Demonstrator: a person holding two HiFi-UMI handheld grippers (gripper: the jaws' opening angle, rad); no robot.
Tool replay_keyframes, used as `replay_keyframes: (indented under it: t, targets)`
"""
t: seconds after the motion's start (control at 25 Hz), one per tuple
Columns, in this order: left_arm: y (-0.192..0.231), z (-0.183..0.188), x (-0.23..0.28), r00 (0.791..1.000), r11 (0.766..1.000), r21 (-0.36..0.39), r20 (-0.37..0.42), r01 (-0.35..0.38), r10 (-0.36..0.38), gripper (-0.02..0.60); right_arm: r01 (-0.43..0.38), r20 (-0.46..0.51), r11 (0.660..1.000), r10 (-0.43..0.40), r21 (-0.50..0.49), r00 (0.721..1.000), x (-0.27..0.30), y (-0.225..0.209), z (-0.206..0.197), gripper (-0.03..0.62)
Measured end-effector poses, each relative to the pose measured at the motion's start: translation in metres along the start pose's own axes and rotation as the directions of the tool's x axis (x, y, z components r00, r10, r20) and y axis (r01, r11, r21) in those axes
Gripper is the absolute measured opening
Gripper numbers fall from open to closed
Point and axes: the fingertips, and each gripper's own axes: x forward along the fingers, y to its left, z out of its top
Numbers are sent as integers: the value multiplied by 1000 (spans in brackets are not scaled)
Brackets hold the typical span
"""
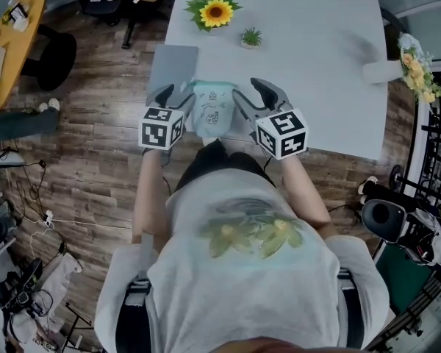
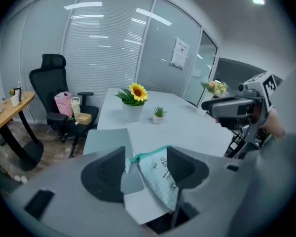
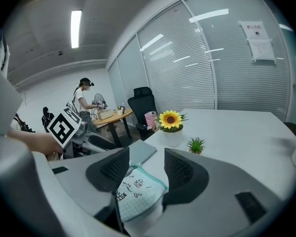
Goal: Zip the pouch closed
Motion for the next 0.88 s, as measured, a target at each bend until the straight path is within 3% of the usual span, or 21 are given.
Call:
replay_keyframes:
  t: [0.52,0.88]
  targets:
    - [23,-36,60,983,997,-49,-171,57,-64,253,-6,-40,1000,6,-5,999,34,-10,-2,215]
    - [32,-50,82,965,993,-88,-243,76,-95,230,-53,-71,998,51,-28,996,60,-9,3,215]
